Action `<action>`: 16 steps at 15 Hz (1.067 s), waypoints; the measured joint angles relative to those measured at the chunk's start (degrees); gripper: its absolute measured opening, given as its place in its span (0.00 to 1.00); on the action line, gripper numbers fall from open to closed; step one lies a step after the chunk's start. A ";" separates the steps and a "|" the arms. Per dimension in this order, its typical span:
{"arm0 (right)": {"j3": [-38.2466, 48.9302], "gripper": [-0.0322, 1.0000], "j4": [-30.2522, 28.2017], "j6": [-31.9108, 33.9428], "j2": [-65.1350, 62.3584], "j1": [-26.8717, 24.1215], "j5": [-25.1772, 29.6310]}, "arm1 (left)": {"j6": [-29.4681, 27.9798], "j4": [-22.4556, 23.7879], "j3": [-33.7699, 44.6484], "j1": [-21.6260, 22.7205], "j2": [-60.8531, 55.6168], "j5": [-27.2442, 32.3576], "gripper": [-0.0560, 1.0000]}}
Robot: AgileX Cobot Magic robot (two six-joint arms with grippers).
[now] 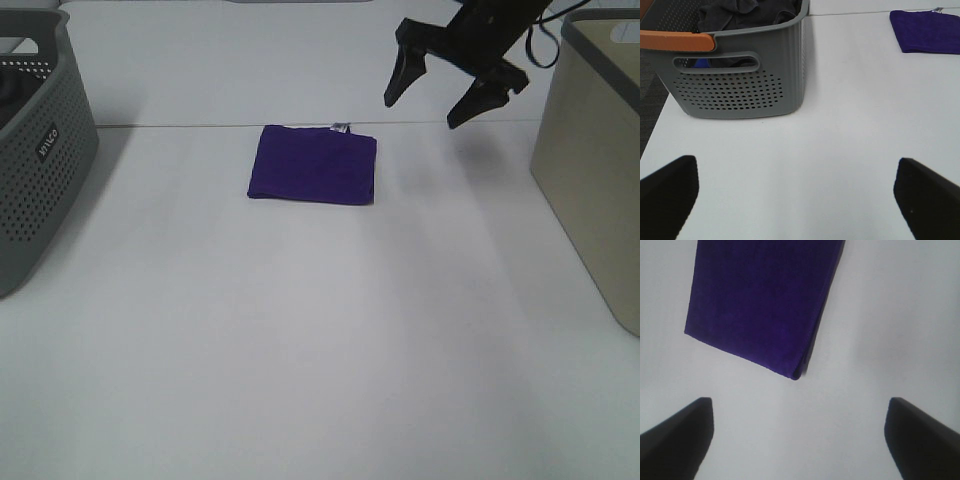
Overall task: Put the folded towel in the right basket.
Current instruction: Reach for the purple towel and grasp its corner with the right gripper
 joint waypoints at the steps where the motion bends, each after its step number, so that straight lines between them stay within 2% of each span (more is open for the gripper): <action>1: 0.00 0.90 1.83 -0.46 1.95 0.06 -1.20 | 0.00 0.00 0.00 0.00 0.00 0.00 0.99; 4: -0.29 0.89 6.07 -2.75 6.42 0.06 -7.28 | 0.00 0.00 0.00 0.00 0.00 0.00 0.99; 8: -0.46 0.88 10.54 -4.41 9.80 0.06 -12.78 | 0.00 0.00 0.00 0.00 0.00 0.00 0.99; 16: -0.86 0.87 11.86 -4.47 14.55 0.06 -16.67 | 0.00 0.00 0.00 0.00 0.00 0.00 0.99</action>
